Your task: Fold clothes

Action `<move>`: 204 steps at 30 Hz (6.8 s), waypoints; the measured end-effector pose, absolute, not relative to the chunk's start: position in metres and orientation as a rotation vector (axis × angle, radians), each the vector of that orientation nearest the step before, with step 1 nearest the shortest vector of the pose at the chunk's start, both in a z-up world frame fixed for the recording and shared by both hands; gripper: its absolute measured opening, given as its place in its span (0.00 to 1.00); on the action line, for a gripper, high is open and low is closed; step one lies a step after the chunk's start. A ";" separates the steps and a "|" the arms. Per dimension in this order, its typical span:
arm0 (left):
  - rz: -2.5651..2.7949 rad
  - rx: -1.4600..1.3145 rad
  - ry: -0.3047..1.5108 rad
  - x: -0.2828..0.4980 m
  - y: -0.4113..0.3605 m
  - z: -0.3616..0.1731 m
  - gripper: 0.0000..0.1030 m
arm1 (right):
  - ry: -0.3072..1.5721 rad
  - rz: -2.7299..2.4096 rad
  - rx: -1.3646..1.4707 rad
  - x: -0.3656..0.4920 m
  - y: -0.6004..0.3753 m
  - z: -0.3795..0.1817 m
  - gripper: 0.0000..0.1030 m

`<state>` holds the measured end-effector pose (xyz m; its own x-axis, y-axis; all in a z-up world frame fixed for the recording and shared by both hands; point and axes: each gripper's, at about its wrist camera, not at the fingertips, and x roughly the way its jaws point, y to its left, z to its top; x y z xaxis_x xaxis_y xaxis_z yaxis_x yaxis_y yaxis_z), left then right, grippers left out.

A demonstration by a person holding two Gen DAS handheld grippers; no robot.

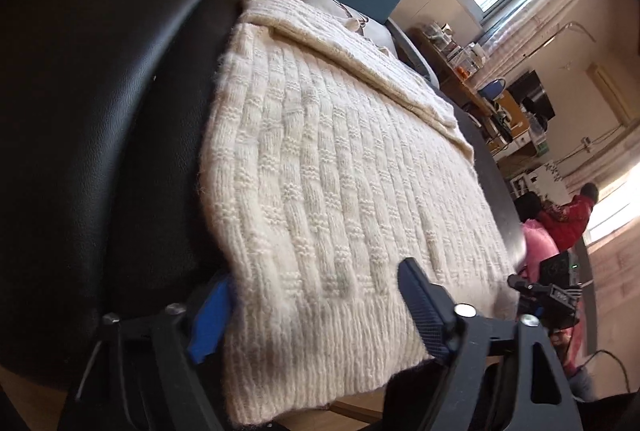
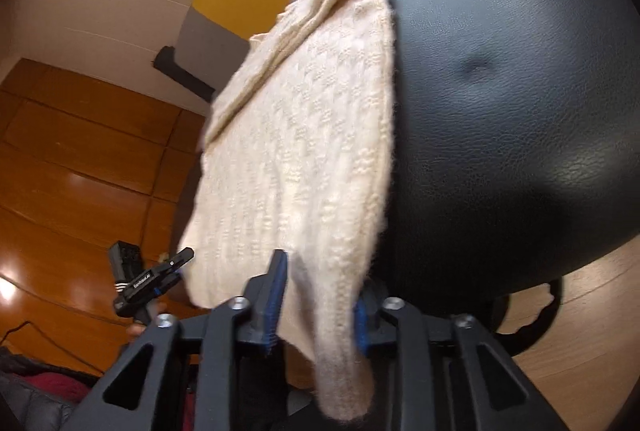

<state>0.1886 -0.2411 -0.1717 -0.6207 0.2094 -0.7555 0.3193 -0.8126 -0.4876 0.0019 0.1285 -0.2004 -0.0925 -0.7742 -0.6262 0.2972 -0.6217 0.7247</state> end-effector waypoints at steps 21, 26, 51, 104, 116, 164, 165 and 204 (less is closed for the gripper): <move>-2.581 1.231 1.229 0.228 -0.264 -0.169 0.10 | -0.280 -1.825 1.367 0.021 0.108 -0.173 0.09; -2.608 1.165 1.318 0.252 -0.268 -0.159 0.10 | -0.348 -1.739 1.324 0.035 0.113 -0.165 0.08; -2.844 0.891 1.510 0.117 -0.346 -0.062 0.11 | -0.619 -1.734 1.058 -0.155 0.057 -0.073 0.08; -2.498 1.308 0.966 -0.035 -0.422 -0.148 0.06 | 0.239 -2.179 1.381 -0.231 -0.052 -0.149 0.37; -2.442 1.189 1.000 -0.005 -0.426 -0.139 0.22 | 0.038 -2.155 1.303 -0.235 -0.023 -0.120 0.40; -2.666 1.253 0.470 -0.070 -0.361 -0.149 0.12 | 0.544 -1.963 1.184 -0.200 -0.222 -0.149 0.40; -2.626 1.318 0.438 -0.071 -0.361 -0.159 0.12 | 0.534 -2.020 1.179 -0.203 -0.219 -0.148 0.40; -2.866 1.765 0.278 -0.105 -0.126 -0.166 0.18 | -0.355 -1.296 1.392 -0.235 0.097 -0.197 0.41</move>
<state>-0.1052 -0.1260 -0.1659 -0.4335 0.2831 -0.8555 -0.1132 -0.9590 -0.2600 -0.2355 0.0966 -0.1965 0.3462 -0.8052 -0.4815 0.4468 -0.3098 0.8393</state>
